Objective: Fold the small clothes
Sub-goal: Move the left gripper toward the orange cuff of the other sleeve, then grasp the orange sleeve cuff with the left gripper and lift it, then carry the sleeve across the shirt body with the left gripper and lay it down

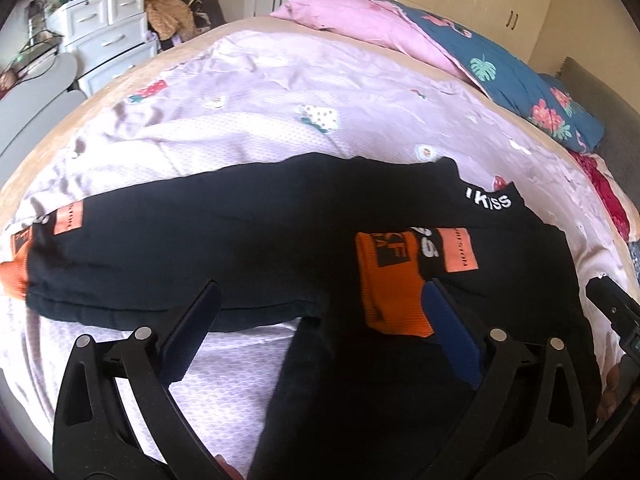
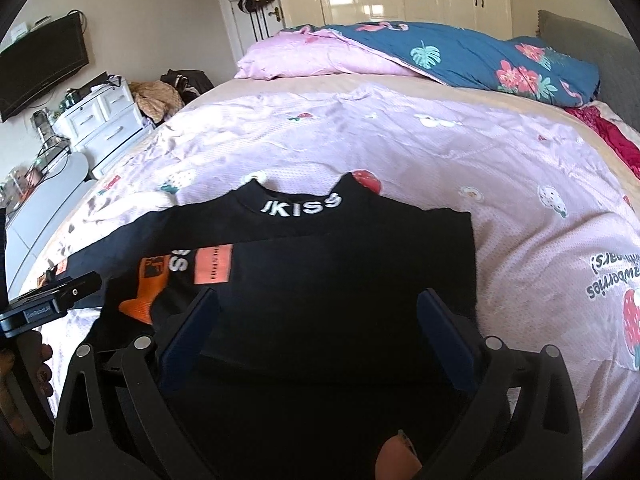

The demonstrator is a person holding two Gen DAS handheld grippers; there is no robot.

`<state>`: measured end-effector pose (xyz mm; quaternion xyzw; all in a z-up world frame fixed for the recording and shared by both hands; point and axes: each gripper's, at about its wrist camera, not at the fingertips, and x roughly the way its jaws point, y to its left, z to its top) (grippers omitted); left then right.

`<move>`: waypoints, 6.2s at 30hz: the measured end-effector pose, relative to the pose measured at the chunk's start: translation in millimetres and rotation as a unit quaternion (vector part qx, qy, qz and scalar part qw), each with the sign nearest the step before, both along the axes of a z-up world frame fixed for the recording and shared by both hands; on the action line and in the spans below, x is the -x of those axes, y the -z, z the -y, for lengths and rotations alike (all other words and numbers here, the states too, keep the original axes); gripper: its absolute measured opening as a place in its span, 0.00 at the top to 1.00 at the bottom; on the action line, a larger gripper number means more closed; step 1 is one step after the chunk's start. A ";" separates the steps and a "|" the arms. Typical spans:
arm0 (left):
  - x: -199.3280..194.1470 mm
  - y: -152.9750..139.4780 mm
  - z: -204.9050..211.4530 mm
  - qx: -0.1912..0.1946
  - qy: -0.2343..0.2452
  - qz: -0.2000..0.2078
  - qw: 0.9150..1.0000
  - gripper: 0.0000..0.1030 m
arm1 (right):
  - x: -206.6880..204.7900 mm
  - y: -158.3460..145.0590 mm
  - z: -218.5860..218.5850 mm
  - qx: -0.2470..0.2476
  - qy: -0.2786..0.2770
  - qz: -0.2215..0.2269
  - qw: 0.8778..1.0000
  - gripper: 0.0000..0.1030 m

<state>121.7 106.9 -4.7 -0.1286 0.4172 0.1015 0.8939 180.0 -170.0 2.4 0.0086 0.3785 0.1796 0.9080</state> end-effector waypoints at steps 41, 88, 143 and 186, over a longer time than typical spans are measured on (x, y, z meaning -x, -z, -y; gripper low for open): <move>63.2 -15.5 -139.3 -0.007 -0.228 0.033 0.973 0.09 | 39.0 -21.1 -151.4 -0.010 -0.099 0.027 0.995 0.04; 90.8 22.3 -229.6 0.021 -0.321 0.010 0.947 0.60 | 77.1 -3.6 -232.5 0.034 -0.178 0.019 0.983 0.04; 32.7 -75.6 -45.0 0.235 0.083 0.256 0.934 0.93 | 32.5 -18.2 -17.7 -0.023 0.076 0.029 0.996 0.04; -26.5 11.8 116.0 0.191 0.306 0.050 0.931 0.46 | 23.5 -3.5 88.1 -0.106 0.192 -0.021 0.975 0.04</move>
